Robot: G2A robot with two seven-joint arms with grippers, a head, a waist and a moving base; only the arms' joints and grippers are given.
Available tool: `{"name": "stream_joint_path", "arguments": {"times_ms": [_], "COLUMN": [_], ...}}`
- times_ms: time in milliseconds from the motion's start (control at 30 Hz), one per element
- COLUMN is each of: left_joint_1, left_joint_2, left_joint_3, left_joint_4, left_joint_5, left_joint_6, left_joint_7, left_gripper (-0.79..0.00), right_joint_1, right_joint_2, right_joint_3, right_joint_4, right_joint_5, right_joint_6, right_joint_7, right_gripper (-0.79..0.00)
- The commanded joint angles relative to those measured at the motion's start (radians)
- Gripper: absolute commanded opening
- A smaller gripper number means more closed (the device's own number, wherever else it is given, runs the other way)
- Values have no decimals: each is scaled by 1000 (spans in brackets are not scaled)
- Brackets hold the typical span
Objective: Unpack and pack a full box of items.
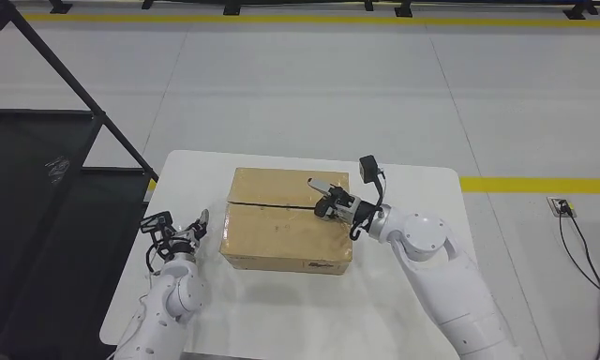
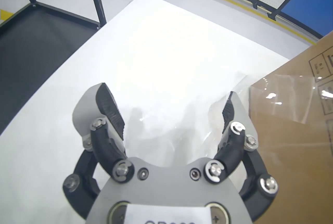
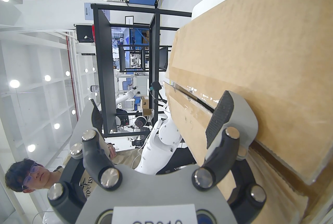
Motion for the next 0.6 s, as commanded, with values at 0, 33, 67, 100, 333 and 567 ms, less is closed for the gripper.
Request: {"name": "stream_joint_path", "arguments": {"times_ms": [0, 33, 67, 100, 333, 567], "left_joint_1": [-5, -7, -9, -10, -20, -41], "left_joint_2": [-2, -4, -5, -6, -18, -30], "left_joint_3": [2, 3, 4, 5, 4, 12], "left_joint_4": [10, 13, 16, 19, 36, 52], "left_joint_5": [0, 0, 1, 2, -23, -36], "left_joint_6": [-5, -7, -6, -5, 28, 33], "left_joint_7": [1, 2, 4, 6, 16, 27], "left_gripper": [0, 0, 0, 0, 0, 0], "right_joint_1": [-1, -1, -2, -1, 23, 49], "right_joint_2": [0, 1, 0, 0, -18, -38], "right_joint_3": [-1, -1, -2, -4, -42, -87], "right_joint_4": [-2, -3, -3, -1, 59, 103], "right_joint_5": [1, 1, 3, 6, 57, 89], "right_joint_6": [0, 0, 0, 2, -5, -56], "right_joint_7": [1, 2, 2, 1, -49, -84], "right_gripper": [0, 0, 0, 0, 0, 0]}}
